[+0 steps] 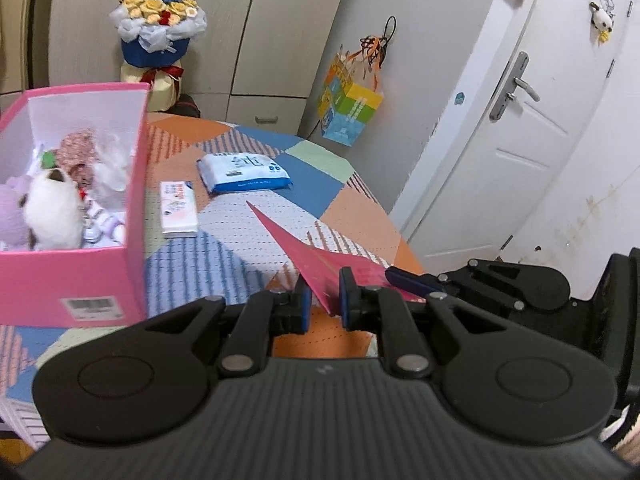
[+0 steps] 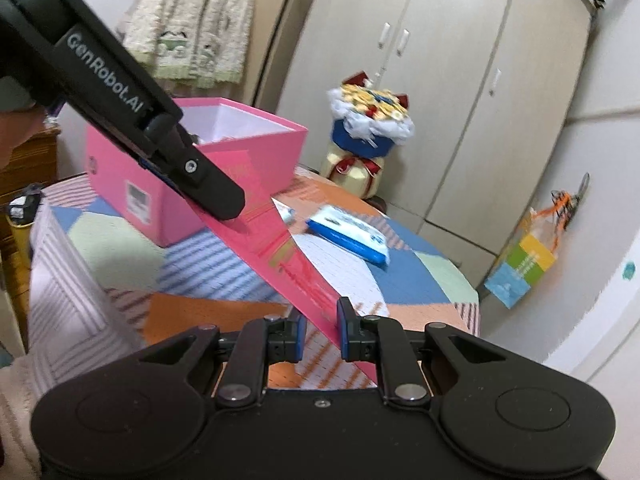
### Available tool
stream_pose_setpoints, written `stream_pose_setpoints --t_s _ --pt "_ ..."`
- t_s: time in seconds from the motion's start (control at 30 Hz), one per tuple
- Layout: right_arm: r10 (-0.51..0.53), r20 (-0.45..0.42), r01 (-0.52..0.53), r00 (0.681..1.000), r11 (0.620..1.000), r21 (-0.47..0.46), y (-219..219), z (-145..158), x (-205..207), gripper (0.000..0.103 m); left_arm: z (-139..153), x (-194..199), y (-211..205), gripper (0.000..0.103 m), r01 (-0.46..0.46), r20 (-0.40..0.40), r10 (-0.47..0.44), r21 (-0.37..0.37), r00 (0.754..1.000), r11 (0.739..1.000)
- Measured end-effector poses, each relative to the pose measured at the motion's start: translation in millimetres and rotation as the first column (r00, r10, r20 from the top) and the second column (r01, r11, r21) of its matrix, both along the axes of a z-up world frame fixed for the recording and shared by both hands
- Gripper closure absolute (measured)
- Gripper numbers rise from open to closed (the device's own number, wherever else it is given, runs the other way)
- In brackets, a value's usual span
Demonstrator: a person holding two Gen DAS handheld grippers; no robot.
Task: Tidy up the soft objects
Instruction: 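Carry the pink card into the pink box and open the right tool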
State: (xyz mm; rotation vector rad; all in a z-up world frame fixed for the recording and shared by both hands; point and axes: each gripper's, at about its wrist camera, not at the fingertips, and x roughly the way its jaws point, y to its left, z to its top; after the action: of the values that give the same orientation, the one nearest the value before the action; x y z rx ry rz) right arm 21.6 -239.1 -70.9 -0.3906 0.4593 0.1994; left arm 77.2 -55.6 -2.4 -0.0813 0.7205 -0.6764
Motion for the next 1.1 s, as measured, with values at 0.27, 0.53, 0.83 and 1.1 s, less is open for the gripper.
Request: stream_pose_setpoints --t_s 0.27,0.53,0.83,1.1 --pt "0.109 0.067 -0.105 0.992 0.993 -0.054 38 20 -4 0.086 31 -24 34 0.091 -0.063 0.101 0.059 0.038 0.993 0.997" --pt "0.199 0.146 -0.191 0.969 0.979 -0.069 79 50 17 0.086 66 -31 73 0.091 -0.159 0.200 0.145 0.053 0.969 0.986" --pt "0.247 0.211 -0.237 0.946 0.969 -0.071 120 78 57 0.086 99 -9 112 0.091 -0.260 0.262 0.243 0.032 0.934 0.965" --pt "0.281 0.217 -0.263 0.935 0.959 -0.108 153 77 112 0.086 101 38 137 0.091 -0.345 0.283 0.325 0.022 0.903 0.939"
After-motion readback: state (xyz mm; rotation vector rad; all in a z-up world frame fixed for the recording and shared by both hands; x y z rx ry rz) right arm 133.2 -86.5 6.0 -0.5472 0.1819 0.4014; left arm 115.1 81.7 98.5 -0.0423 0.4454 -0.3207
